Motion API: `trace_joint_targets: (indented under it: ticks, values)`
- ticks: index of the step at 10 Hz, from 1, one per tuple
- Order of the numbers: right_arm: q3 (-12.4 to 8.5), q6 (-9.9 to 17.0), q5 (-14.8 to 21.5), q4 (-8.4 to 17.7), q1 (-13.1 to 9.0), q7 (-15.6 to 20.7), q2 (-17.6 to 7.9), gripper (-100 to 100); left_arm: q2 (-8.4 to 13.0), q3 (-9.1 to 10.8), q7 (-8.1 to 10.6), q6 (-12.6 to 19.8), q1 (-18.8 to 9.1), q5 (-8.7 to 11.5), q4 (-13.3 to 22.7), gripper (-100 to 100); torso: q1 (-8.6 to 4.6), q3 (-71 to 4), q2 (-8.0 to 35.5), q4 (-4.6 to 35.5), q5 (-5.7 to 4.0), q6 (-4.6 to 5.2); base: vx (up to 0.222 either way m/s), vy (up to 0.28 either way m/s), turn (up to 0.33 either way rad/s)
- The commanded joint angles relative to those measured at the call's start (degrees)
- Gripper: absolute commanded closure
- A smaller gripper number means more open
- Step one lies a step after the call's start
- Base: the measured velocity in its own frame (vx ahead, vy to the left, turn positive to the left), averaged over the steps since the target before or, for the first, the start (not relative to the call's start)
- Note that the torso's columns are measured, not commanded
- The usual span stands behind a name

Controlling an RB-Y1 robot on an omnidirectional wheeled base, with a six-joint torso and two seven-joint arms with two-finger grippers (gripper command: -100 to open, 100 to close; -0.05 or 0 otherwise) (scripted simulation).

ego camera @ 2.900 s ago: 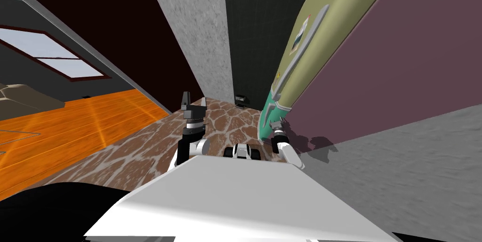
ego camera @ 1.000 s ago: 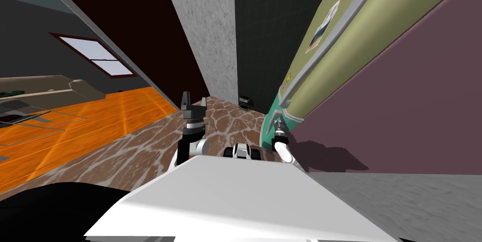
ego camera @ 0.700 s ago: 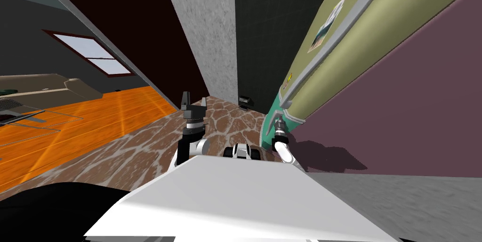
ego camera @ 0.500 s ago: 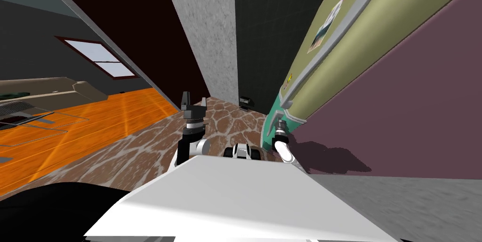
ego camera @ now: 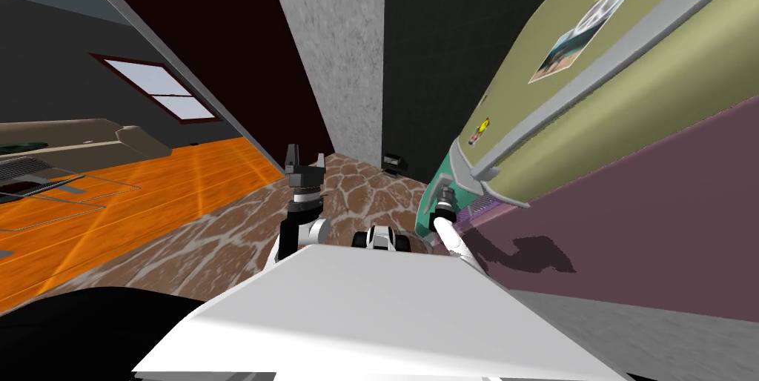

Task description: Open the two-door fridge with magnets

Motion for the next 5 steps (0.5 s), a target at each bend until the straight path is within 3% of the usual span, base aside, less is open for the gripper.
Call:
trace_joint_targets:
  ticks: [1,4,5]
  values:
    - [-3.52,1.33,-1.45,2.36,-2.68,1.94,0.26,100,0.01,0.01,0.0,0.0,0.01,0.0,0.0,0,-0.11,0.07,0.19,0.04,0.03,0.06,0.157,0.259,0.019]
    - [-6.8,2.33,-3.43,5.59,-5.52,4.48,1.28,100,0.01,0.01,0.0,0.0,0.01,0.0,0.0,0,-0.22,0.1,0.21,0.05,0.02,0.05,0.157,0.261,0.026]
    - [-6.93,2.33,-3.43,5.59,-5.52,4.48,1.28,100,0.01,0.01,0.0,0.0,0.01,0.0,0.0,0,-0.15,0.13,0.22,0.08,0.06,0.04,0.116,0.179,0.02]
